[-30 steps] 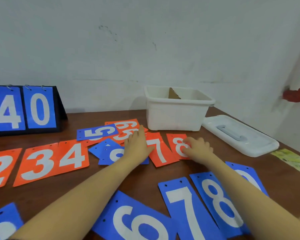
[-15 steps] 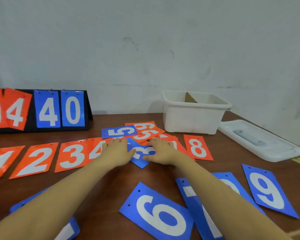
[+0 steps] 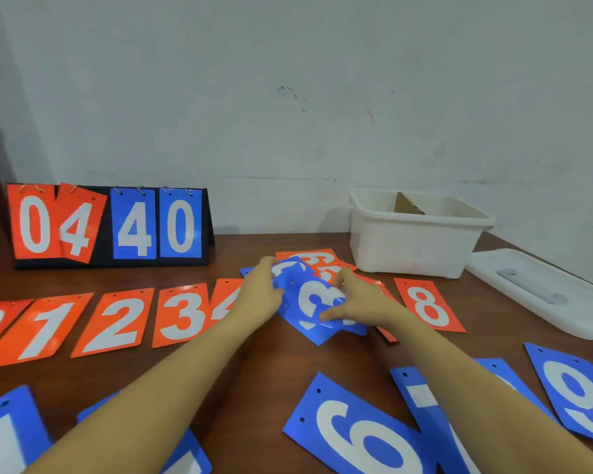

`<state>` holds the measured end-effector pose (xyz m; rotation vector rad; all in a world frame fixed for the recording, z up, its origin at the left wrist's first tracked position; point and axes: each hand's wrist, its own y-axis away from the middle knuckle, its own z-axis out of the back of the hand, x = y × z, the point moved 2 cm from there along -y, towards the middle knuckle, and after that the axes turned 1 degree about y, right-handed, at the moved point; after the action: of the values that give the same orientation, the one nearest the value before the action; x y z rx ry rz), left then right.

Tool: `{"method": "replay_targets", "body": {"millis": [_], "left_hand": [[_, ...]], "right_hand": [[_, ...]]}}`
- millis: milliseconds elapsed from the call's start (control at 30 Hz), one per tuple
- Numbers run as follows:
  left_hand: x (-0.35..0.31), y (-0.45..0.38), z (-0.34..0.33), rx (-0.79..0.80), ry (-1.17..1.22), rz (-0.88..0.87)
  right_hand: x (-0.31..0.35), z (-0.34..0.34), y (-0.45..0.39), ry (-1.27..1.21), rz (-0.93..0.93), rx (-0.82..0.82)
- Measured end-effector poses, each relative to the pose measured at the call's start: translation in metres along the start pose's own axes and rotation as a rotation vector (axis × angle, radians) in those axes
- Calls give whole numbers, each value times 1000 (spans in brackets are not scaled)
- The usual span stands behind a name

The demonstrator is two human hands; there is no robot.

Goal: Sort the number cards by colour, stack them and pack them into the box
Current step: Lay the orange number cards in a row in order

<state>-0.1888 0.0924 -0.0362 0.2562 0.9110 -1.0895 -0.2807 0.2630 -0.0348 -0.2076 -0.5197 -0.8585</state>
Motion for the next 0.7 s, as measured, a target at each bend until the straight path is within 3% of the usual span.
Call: {"method": "replay_targets", "body": {"millis": [167, 300, 400, 533, 700], "left_hand": [[-10, 3, 31, -202, 302, -22], [-27, 19, 62, -185, 352, -125], [-42, 42, 80, -180, 402, -143], [-53, 84, 91, -153, 449, -163], [-51, 136, 104, -167, 459, -180]], "right_hand": [[19, 20, 12, -676, 82, -241], [41, 34, 30, -1055, 122, -272], [62, 22, 47, -1025, 151, -217], [87, -4, 78, -837, 139, -309], [103, -28, 122, -911, 232, -164]]}}
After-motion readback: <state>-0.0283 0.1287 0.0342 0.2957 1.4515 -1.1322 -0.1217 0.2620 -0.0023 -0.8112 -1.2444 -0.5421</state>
